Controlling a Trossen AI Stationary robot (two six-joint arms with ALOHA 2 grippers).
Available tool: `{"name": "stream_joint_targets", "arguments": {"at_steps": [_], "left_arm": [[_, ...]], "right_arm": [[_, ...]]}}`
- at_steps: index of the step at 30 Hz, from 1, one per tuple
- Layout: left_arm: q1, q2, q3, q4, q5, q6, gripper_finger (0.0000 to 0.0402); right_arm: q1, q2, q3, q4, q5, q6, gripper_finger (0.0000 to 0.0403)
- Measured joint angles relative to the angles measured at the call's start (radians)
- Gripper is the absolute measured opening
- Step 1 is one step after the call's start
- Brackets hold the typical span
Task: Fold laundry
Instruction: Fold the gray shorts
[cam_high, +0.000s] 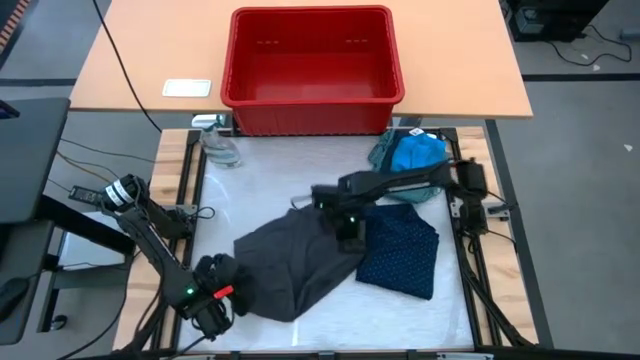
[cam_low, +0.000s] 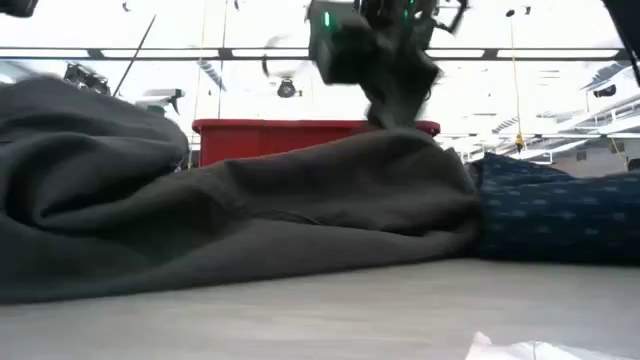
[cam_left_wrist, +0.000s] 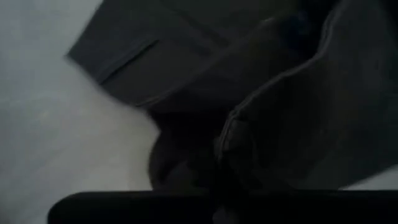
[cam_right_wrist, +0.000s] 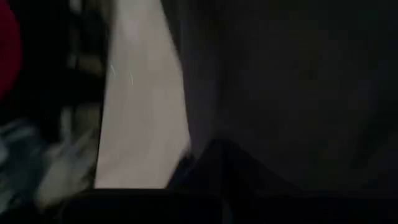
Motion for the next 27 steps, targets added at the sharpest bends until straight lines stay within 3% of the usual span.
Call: {"name": "stream_joint_targets", "arguments": {"at_steps": [2, 6, 11, 17, 21, 27], "left_arm": [[-0.001, 0.0, 0.0, 0.06, -0.022, 0.054, 0.0016], [-0.004, 0.0, 0.001, 0.088, 0.021, 0.058, 0.0016], [-0.004, 0.0, 0.001, -0.024, 0.131, 0.018, 0.0016], [-0.004, 0.0, 0.001, -0.078, 0.143, 0.142, 0.0016], [-0.008, 0.0, 0.001, -0.079, 0.15, 0.224, 0.0016], [-0.008, 0.001, 0.001, -0.08, 0.151, 0.274, 0.0016]], "right_arm": [[-0.017, -0.049, 0.005, 0.144, 0.01, 0.022, 0.001], [-0.039, -0.092, 0.01, 0.569, 0.185, 0.118, 0.0023], [-0.054, 0.01, 0.016, 0.906, 0.237, 0.149, 0.0063], [-0.029, 0.215, 0.152, 0.939, 0.242, 0.105, 0.0149], [-0.017, 0.344, 0.291, 0.913, 0.309, 0.106, 0.0198], [-0.027, 0.539, 0.558, 0.853, 0.338, 0.103, 0.0222]]}}
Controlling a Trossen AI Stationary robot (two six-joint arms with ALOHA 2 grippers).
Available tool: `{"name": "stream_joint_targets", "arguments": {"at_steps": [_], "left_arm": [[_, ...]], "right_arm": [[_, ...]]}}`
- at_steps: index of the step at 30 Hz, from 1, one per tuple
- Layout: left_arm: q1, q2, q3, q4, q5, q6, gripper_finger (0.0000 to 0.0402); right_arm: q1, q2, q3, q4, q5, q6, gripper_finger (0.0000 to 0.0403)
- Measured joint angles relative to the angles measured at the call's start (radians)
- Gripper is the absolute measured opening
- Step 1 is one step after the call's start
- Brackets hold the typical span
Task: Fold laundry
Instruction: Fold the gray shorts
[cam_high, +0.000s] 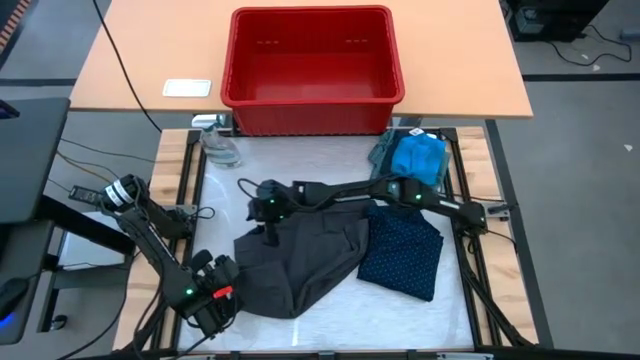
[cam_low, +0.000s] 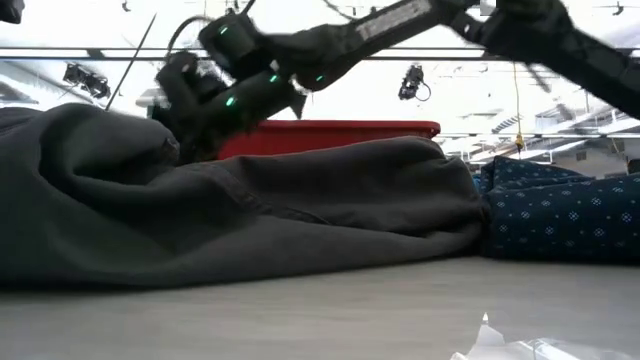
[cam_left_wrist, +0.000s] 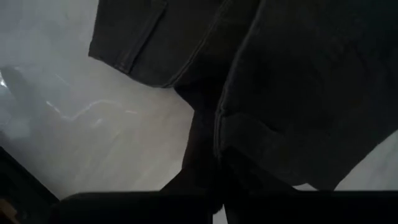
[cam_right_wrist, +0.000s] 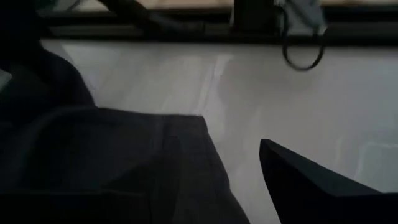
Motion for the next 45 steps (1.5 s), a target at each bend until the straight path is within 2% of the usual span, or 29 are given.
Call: {"name": "stream_joint_targets", "arguments": {"at_steps": [6, 9, 14, 17, 20, 21, 22, 26, 28, 31, 34, 38, 41, 43, 45], "left_arm": [[0.0, 0.0, 0.0, 0.007, 0.0, 0.017, 0.0016], [-0.001, 0.0, -0.001, 0.012, 0.0, 0.017, 0.0016], [-0.001, 0.0, -0.003, 0.011, 0.0, 0.016, 0.0016], [-0.001, 0.0, -0.003, 0.012, 0.0, 0.016, 0.0016], [-0.001, 0.0, -0.003, 0.006, 0.0, 0.012, 0.0016], [-0.001, 0.0, -0.003, 0.005, 0.0, -0.012, 0.0016], [-0.001, 0.0, -0.003, 0.0, -0.004, -0.063, 0.0016], [0.006, -0.003, -0.003, -0.134, -0.025, -0.322, 0.0016], [0.002, -0.017, -0.003, -0.212, -0.034, -0.39, 0.0012], [0.011, -0.071, -0.003, -0.294, -0.062, -0.412, 0.0005], [0.038, -0.159, -0.003, -0.354, -0.172, -0.416, 0.0004], [0.087, -0.298, 0.018, -0.441, -0.396, -0.381, 0.0003], [0.123, -0.404, 0.054, -0.419, -0.689, -0.204, 0.0003], [0.135, -0.465, 0.112, -0.398, -0.856, -0.051, 0.0003], [0.145, -0.507, 0.179, -0.373, -0.905, 0.139, 0.0003]], "right_arm": [[-0.003, 0.177, 0.236, -0.115, -0.046, -0.004, 0.022], [-0.005, 0.193, 0.218, -0.075, -0.049, 0.03, 0.022], [-0.018, 0.226, 0.222, -0.168, -0.083, -0.005, 0.0205], [-0.021, 0.231, 0.226, -0.221, -0.083, -0.056, 0.0167], [-0.018, 0.23, 0.226, -0.237, -0.079, -0.043, 0.0083], [-0.018, 0.224, 0.23, -0.253, -0.08, -0.024, 0.0044], [-0.018, 0.22, 0.239, -0.279, -0.089, -0.01, 0.0025], [-0.027, 0.159, 0.224, -0.344, -0.138, 0.152, 0.0009], [-0.038, 0.117, 0.229, -0.392, -0.078, 0.179, 0.0007], [-0.054, 0.001, 0.229, -0.488, 0.12, 0.086, 0.0007], [-0.063, -0.169, 0.23, -0.57, 0.348, -0.046, 0.0007], [-0.074, -0.456, 0.238, -0.603, 0.532, -0.16, 0.0007], [-0.086, -0.6, 0.242, -0.578, 0.674, -0.244, 0.0007], [-0.091, -0.675, 0.238, -0.597, 0.723, -0.275, 0.0006], [-0.093, -0.736, 0.233, -0.689, 0.724, -0.226, 0.0006]]}}
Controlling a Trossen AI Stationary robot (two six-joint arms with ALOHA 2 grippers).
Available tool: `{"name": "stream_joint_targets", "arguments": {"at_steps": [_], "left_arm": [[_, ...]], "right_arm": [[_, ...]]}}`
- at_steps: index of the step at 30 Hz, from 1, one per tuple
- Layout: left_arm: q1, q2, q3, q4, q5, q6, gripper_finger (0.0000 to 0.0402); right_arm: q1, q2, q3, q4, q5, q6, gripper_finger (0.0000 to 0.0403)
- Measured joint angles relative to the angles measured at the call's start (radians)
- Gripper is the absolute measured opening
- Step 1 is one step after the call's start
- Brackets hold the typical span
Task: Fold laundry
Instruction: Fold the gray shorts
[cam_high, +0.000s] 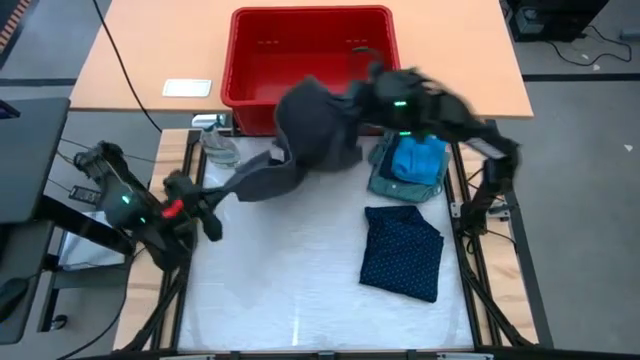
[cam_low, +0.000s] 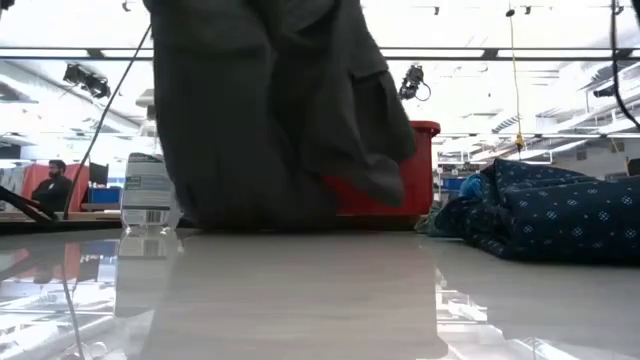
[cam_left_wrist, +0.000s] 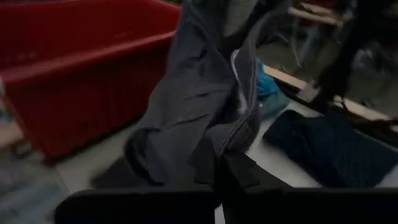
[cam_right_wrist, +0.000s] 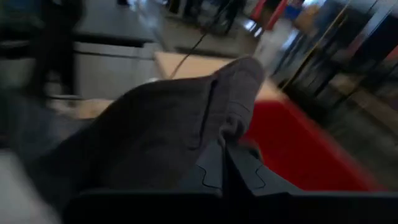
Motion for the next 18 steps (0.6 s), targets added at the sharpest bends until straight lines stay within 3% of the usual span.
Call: {"name": "stream_joint_targets", "arguments": {"at_steps": [5, 9, 13, 18], "left_arm": [[0.002, -0.043, 0.081, 0.183, 0.117, 0.392, 0.0003], [0.006, 0.011, 0.076, 0.312, 0.303, 0.564, 0.0004], [0.012, 0.115, -0.02, 0.421, 0.515, 0.617, 0.0004], [0.003, 0.233, -0.203, 0.594, 0.832, 0.606, 0.0004]], "right_arm": [[0.018, -0.132, -0.037, -0.354, -0.124, 0.326, 0.0006], [0.176, -0.16, -0.225, -0.48, -0.124, 0.556, 0.0006], [0.358, -0.193, -0.513, -0.385, -0.13, 0.793, 0.0005], [0.554, -0.173, -0.883, 0.001, -0.18, 1.009, 0.0005]]}}
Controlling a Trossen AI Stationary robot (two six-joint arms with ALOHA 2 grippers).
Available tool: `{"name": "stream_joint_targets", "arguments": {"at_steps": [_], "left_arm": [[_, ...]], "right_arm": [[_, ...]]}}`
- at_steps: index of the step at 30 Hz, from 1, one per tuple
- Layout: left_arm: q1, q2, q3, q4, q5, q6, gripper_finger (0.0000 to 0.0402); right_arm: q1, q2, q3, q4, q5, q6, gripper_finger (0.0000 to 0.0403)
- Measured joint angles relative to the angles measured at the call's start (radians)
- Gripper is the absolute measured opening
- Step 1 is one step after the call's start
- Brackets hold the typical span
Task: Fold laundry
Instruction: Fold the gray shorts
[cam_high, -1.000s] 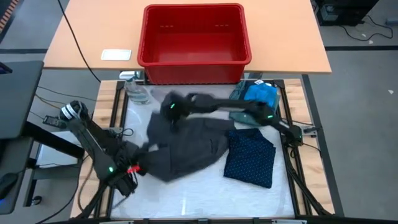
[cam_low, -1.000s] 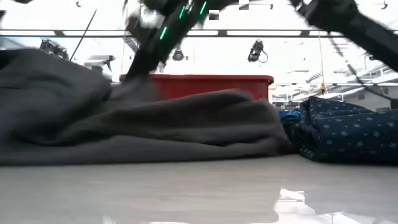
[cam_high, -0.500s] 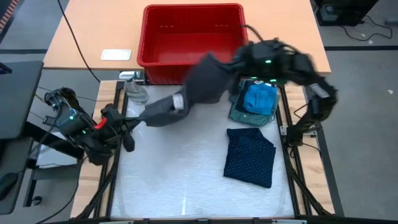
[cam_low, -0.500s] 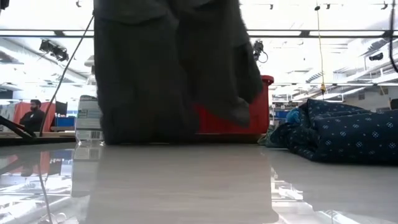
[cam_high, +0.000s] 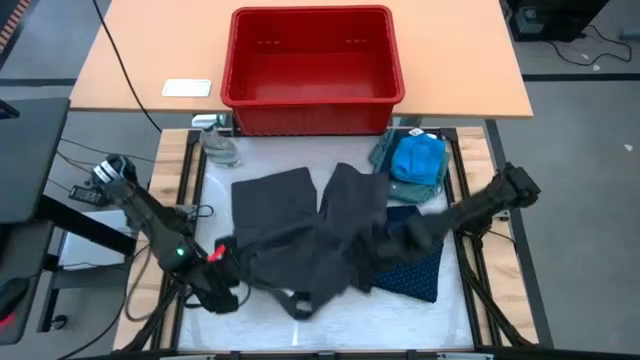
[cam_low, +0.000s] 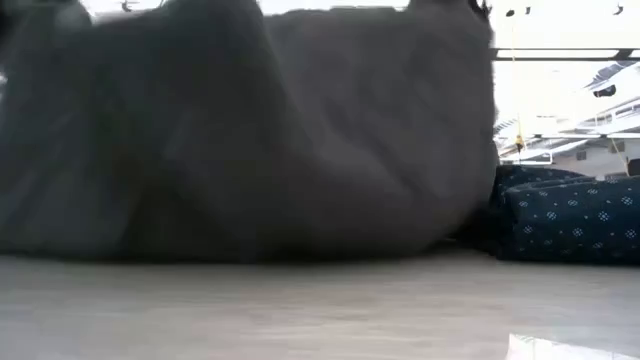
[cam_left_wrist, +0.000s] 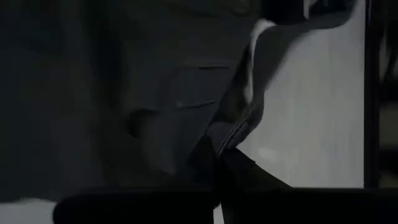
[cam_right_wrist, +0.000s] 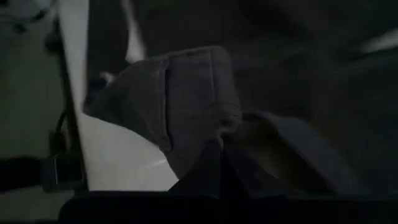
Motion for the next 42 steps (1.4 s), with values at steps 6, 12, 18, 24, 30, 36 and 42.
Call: {"name": "stream_joint_targets", "arguments": {"at_steps": [6, 12, 18, 24, 30, 36, 42], "left_arm": [[-0.069, 0.066, -0.112, 0.239, 0.163, 0.008, 0.0004], [-0.163, 0.069, -0.13, 0.251, 0.168, 0.003, 0.0005], [-0.213, 0.058, -0.129, 0.271, 0.184, -0.144, 0.0054], [-0.213, 0.047, -0.06, 0.288, 0.184, -0.331, 0.0147], [-0.213, 0.046, -0.025, 0.374, 0.104, -0.399, 0.019], [-0.176, 0.051, -0.025, 0.373, -0.052, -0.585, 0.0191], [-0.092, 0.071, -0.025, 0.369, -0.156, -0.78, 0.0192]], "right_arm": [[0.164, 0.072, -0.237, 0.492, -0.022, 0.064, 0.0005], [0.204, 0.193, -0.282, 0.655, -0.357, 0.194, 0.0007], [0.175, 0.216, -0.277, 0.777, -0.572, 0.26, 0.0063], [0.07, 0.101, -0.277, 0.854, -0.704, 0.119, 0.0108], [-0.144, 0.067, -0.275, 0.813, -0.335, -0.145, 0.0099], [-0.425, 0.241, -0.277, 0.909, -0.268, -0.157, 0.0042], [-0.555, 0.381, -0.277, 0.995, -0.315, -0.135, 0.0012]]}}
